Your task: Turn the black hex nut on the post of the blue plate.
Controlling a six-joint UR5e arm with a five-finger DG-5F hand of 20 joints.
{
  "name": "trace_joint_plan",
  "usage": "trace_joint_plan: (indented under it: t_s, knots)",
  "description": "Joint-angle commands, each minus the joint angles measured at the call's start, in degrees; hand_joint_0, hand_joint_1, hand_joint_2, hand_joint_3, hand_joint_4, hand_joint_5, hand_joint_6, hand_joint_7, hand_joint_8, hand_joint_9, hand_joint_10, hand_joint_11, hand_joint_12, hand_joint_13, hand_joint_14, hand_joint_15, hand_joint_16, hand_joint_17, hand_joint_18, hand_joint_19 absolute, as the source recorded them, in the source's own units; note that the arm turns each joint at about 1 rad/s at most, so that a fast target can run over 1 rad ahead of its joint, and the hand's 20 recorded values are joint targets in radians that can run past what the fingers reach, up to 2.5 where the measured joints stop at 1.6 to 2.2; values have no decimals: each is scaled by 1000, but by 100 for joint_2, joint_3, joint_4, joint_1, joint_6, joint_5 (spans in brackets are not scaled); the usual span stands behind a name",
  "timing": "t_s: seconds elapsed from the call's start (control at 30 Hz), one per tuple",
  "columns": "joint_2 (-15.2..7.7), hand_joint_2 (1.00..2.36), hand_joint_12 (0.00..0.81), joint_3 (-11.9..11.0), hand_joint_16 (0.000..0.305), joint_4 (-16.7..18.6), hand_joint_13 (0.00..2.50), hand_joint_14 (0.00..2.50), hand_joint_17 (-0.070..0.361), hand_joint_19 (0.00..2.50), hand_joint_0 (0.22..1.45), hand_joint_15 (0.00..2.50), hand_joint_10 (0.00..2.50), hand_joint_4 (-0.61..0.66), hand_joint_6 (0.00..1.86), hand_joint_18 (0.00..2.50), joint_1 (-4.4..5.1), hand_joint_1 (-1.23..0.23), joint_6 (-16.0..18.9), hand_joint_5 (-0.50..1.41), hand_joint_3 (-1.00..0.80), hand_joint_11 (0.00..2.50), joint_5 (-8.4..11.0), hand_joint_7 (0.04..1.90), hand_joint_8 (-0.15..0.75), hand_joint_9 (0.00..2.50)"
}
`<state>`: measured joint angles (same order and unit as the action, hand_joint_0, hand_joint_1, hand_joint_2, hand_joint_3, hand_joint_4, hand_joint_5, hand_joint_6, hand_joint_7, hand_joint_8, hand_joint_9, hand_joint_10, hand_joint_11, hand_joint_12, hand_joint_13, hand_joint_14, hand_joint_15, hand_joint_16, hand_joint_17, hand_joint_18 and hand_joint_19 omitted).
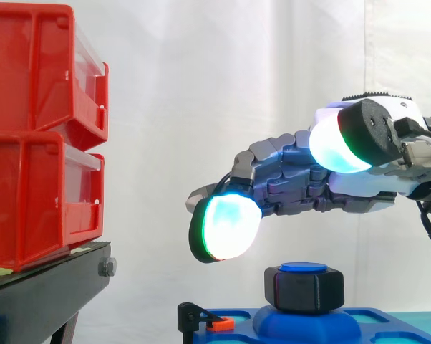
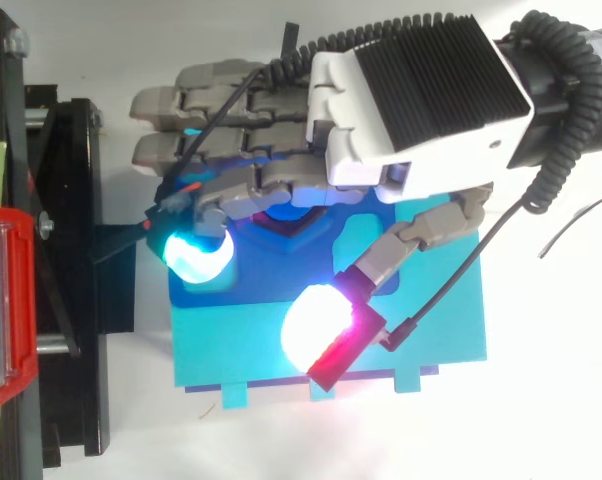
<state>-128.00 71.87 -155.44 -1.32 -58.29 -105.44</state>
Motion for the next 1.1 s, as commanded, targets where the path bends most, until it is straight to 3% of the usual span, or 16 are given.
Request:
trace_joint_plan:
  t_s: [0.0, 0.23, 0.43, 0.6, 0.67, 0.87, 1.07]
  knots:
    - [-6, 1000, 348, 20, 48, -21, 0, 0, 107, 145, 514, 0, 0, 260, 503, 0, -35, -277, 28, -209, -500, 0, -21, 901, 252, 219]
    - [3, 1000, 347, 20, 48, -30, 0, 0, 107, 147, 514, 0, 0, 252, 503, 0, -53, -277, 55, -210, -500, 0, -56, 877, 251, 217]
    - [-111, 1000, 348, 20, 48, 5, 0, 0, 107, 141, 513, 0, 0, 235, 503, 0, 17, -277, -7, -215, -500, 0, -12, 832, 245, 200]
    - [-182, 1000, 348, -33, 48, 137, 0, 0, 107, 139, 513, 0, 0, 229, 503, 0, 61, -277, 301, -219, -500, 0, -39, 811, 244, 196]
    - [-182, 1000, 349, -94, 48, 5, 0, 0, 107, 139, 513, 0, 0, 227, 503, 0, 79, -277, 371, -219, -500, 0, -30, 810, 244, 195]
    - [-199, 1000, 347, -112, 48, -153, 0, 0, 107, 140, 513, 0, 0, 227, 503, 0, 79, -275, 160, -219, -500, 0, -12, 818, 245, 196]
    - [-252, 1000, 347, -103, 48, -127, 0, 0, 107, 140, 514, 0, 0, 233, 503, 0, 17, -274, 213, -218, -500, 0, -12, 827, 245, 195]
